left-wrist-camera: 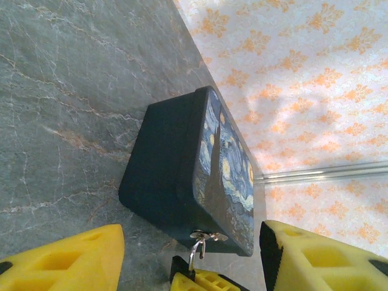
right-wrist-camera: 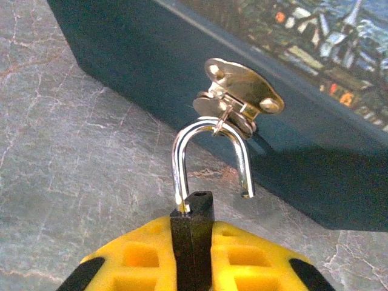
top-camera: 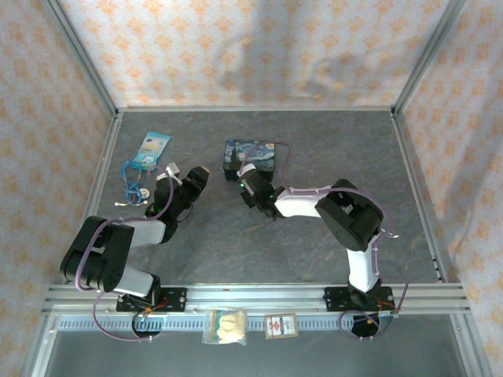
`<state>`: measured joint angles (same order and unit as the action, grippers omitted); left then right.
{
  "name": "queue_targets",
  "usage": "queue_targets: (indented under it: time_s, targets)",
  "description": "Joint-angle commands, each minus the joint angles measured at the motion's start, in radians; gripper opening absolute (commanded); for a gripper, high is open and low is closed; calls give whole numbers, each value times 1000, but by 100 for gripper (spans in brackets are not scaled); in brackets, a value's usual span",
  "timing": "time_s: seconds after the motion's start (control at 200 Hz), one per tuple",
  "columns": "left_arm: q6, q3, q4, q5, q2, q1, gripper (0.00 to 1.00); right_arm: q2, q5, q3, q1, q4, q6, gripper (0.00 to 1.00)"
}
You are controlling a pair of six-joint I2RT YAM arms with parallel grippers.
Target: Unlock a padlock with a key
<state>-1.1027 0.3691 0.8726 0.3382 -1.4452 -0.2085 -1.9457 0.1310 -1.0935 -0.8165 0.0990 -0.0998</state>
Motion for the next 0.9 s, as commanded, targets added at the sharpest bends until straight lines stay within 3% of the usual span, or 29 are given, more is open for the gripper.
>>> queue_targets:
  time_s: [0.0, 0.19, 0.375, 0.54, 0.896]
  targets:
    - [-15, -14, 86, 34, -30, 5, 59, 9, -110, 29, 25, -63, -41, 11]
    - [-41, -16, 162, 71, -86, 5, 58, -11, -149, 0, 51, -118, -111, 0]
    - [-73, -18, 238, 103, -138, 7, 58, -51, -163, -63, 94, -204, -192, 0]
    - [-103, -24, 318, 132, -170, 7, 57, -44, -204, -45, 105, -163, -326, 0]
    - [-71, -36, 269, 133, -117, 7, 56, -101, -257, -118, 122, -156, -527, 0]
